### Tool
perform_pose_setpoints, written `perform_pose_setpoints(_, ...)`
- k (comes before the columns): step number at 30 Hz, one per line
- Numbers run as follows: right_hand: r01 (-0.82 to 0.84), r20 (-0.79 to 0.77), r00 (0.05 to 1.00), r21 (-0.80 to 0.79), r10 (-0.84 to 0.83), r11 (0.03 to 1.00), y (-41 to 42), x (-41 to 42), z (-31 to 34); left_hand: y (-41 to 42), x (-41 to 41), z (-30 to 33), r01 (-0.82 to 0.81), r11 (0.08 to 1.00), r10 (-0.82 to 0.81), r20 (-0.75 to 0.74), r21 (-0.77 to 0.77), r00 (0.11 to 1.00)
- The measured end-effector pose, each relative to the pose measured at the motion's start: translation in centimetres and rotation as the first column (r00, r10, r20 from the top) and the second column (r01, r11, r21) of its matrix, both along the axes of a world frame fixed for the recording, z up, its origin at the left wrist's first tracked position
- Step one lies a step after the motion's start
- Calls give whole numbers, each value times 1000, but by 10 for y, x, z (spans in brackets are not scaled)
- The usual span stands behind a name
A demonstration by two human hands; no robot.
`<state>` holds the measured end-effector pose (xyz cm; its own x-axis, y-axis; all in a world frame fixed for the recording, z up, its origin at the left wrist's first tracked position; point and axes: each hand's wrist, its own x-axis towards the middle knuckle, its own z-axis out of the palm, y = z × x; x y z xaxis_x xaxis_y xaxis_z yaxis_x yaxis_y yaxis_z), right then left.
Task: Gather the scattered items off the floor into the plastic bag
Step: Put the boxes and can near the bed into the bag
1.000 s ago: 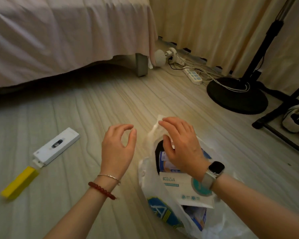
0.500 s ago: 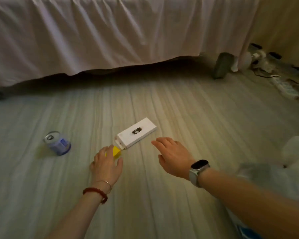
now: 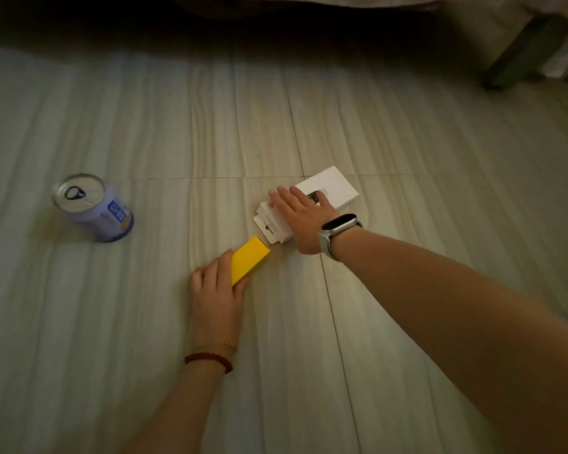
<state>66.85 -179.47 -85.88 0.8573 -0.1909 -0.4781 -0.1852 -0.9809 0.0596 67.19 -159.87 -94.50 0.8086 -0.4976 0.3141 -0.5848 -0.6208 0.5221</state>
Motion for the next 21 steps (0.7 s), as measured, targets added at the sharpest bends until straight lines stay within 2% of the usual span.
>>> perform_pose_setpoints(4, -60, -39, 998, -108, 57, 992, -8, 0, 0, -2, 0, 1, -20, 1000, 20, 28, 10, 999)
perform_pose_setpoints(7, 27, 1, 1000, -23, -27, 999, -7, -25, 2, -2, -1, 1, -21, 998, 20, 24, 52, 1000)
perform_pose_setpoints(12, 79, 181, 980, 27, -83, 996, -7, -82, 17, -2, -2, 10, -5, 972, 7, -6, 233, 1000)
perform_pose_setpoints(15, 162, 283, 939, 135, -195, 978, -9, -110, 40, -7, -14, 25, -80, 960, 110, -99, 268, 989)
perform_pose_setpoints(18, 233, 389, 847, 340, -362, 911, -8, -139, 77, -20, -41, 56, -156, 973, 181, -143, 171, 973)
perform_pose_setpoints(21, 229, 435, 724, 581, -536, 781, -14, -174, 123, -40, -77, 100, -179, 980, 158, -217, -80, 963)
